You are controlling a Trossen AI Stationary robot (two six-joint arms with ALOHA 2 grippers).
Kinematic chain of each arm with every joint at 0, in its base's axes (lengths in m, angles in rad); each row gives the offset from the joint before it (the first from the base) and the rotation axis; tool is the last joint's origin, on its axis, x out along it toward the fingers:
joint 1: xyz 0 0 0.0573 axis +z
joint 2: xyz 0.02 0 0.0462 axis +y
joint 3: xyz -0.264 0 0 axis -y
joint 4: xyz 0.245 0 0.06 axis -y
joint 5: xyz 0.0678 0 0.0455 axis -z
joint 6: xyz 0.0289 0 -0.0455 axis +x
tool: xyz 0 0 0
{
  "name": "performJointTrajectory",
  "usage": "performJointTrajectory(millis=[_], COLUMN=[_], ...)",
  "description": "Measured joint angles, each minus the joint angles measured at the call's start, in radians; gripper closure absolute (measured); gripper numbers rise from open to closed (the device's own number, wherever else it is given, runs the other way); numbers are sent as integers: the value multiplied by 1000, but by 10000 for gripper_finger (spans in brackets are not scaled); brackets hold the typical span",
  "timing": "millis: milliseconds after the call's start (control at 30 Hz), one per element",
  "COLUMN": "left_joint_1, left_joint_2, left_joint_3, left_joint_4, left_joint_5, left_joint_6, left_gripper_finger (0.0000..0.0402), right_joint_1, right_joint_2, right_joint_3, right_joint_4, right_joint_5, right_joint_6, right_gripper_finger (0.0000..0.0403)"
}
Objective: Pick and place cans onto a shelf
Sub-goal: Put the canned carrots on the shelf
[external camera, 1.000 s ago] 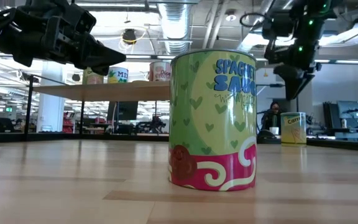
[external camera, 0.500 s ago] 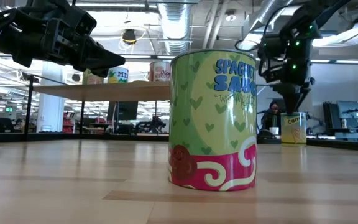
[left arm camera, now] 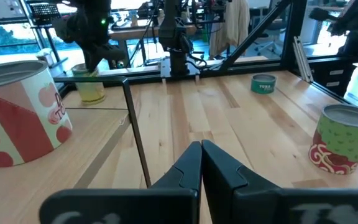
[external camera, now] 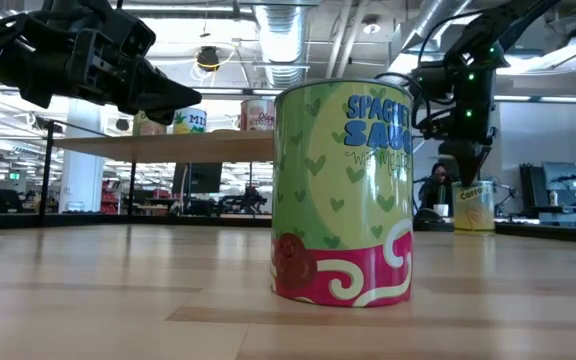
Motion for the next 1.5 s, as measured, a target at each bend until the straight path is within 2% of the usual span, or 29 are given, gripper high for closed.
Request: performJointTrajectory(millis=[200,367,500,667,800,967,1133,1300,1500], left_joint_1=[0,0,0,0,0,0,0,0,-1], left_joint_2=[0,0,0,0,0,0,0,0,0], left_joint_3=[0,0,0,0,0,0,0,0,0], left_joint_4=[0,0,-3,-5,-6,-3,-3,-15,-19], left_joint_5=[0,0,0,0,1,1,1,1,1], left_joint_6=[-1,-1,-1,-4,-7,-8,-9,-9,-10], left_gripper_finger=[401,401,401,401,401,401,401,401,401], right_joint_1=[165,412,602,801,908,964,975,962,948], right_joint_2=[-56,-64,-62,2,143,358,564,722,841], right_joint_3=[25,114,194,287,387,587,822,1010,1153], right_joint_4=[-115,-190,-167,-107,-50,-7,-21,-32,-69], right_joint_5=[-136,-155,-156,-139,-137,-137,-139,-179,-221], right_joint_6=[118,273,407,558,573,494,379,291,233], right_gripper_finger=[397,399,400,400,400,400,400,400,400])
